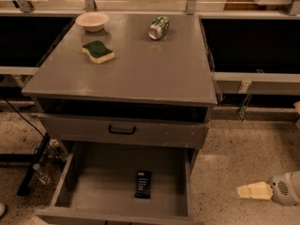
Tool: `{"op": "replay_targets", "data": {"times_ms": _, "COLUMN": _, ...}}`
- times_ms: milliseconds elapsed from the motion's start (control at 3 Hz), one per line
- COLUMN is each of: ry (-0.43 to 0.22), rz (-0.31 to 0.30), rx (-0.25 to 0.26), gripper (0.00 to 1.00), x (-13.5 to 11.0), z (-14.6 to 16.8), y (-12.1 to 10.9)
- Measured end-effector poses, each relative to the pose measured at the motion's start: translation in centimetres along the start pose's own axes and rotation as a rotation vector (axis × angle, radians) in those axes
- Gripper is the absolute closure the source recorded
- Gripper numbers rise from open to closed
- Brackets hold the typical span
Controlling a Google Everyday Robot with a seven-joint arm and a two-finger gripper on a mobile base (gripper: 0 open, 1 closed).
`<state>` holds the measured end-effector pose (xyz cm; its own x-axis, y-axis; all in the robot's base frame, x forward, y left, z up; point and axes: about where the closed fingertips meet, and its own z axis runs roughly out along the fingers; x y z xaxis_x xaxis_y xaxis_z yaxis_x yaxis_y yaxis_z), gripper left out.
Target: Pick rxbar blueberry from middle drawer and place on counter
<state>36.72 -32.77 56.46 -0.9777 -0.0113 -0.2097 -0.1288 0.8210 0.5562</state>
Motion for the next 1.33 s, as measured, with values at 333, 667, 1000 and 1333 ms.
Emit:
{"op": "replay_targets", "data": {"times_ms": 333, "ry": 0.0, "rz": 0.0, "rx": 0.0, "gripper": 0.0, "x": 0.0, "z": 0.0, "y": 0.0}}
{"op": "replay_targets", "data": {"times_ms": 667, "ry": -0.024, "rz": -0.042, "rx": 0.028, "gripper": 0.0, "x": 0.3, "z": 0.0, "y": 1.3}}
{"op": "replay_targets", "data": {"times_ms": 1000, "ry": -0.056, "rz": -0.116, "rx": 0.07, "gripper": 0.0, "x": 1.3, "z": -0.2, "y": 3.9}}
{"op": "replay_targets", "data": {"times_ms": 1333, "ry": -0.056, "rz": -0.116, "rx": 0.07, "gripper": 0.0, "x": 1.3, "z": -0.2, "y": 3.9}}
